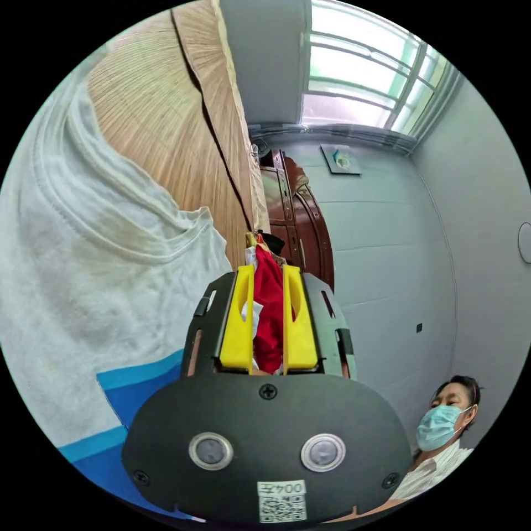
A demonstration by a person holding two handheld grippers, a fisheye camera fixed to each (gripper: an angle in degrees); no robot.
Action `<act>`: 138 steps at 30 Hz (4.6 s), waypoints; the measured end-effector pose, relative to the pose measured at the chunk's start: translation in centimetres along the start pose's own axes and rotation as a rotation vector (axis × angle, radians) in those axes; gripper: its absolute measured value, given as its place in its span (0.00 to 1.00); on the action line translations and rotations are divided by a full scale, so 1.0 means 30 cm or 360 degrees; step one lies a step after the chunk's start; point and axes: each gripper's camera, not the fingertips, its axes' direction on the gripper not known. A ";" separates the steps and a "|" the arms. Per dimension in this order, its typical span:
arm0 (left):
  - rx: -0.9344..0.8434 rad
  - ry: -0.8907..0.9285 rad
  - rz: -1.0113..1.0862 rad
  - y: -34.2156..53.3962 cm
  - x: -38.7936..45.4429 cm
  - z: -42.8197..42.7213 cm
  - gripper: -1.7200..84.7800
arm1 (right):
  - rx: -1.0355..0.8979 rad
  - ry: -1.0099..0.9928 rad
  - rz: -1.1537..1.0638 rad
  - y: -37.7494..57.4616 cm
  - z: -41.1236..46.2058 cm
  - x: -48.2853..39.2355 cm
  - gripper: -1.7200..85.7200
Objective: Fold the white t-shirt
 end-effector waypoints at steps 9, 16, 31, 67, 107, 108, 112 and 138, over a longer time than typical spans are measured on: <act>-0.0753 -0.0771 0.0734 0.272 0.348 0.224 0.14 | 0.0050 -0.1183 0.1611 0.443 0.191 0.789 0.09; -0.0723 -0.0758 0.0600 0.505 0.297 0.246 0.15 | -0.0202 -0.1123 0.1389 0.432 0.240 0.855 0.12; -0.0667 -0.0982 0.0367 0.673 0.394 0.417 0.03 | -0.0175 -0.1204 0.1579 0.571 0.262 1.091 0.09; -0.1330 -0.1633 0.1449 0.732 0.591 1.390 0.15 | -0.0472 -0.1049 0.1098 0.522 0.215 1.098 0.09; -0.0907 -0.1405 0.0677 0.357 0.355 0.824 0.04 | -0.0420 -0.0933 0.1110 0.555 0.125 1.089 0.07; -0.0882 -0.1357 0.0631 0.375 0.331 0.777 0.04 | -0.0388 -0.0899 0.1087 0.544 0.105 1.077 0.08; -0.0780 -0.1122 0.0354 0.339 0.226 0.646 0.05 | -0.0393 -0.0863 0.1012 0.522 0.093 1.039 0.08; -0.0640 -0.0837 -0.0073 0.077 0.094 0.357 0.09 | -0.0492 -0.0949 0.1105 0.563 0.132 1.036 0.08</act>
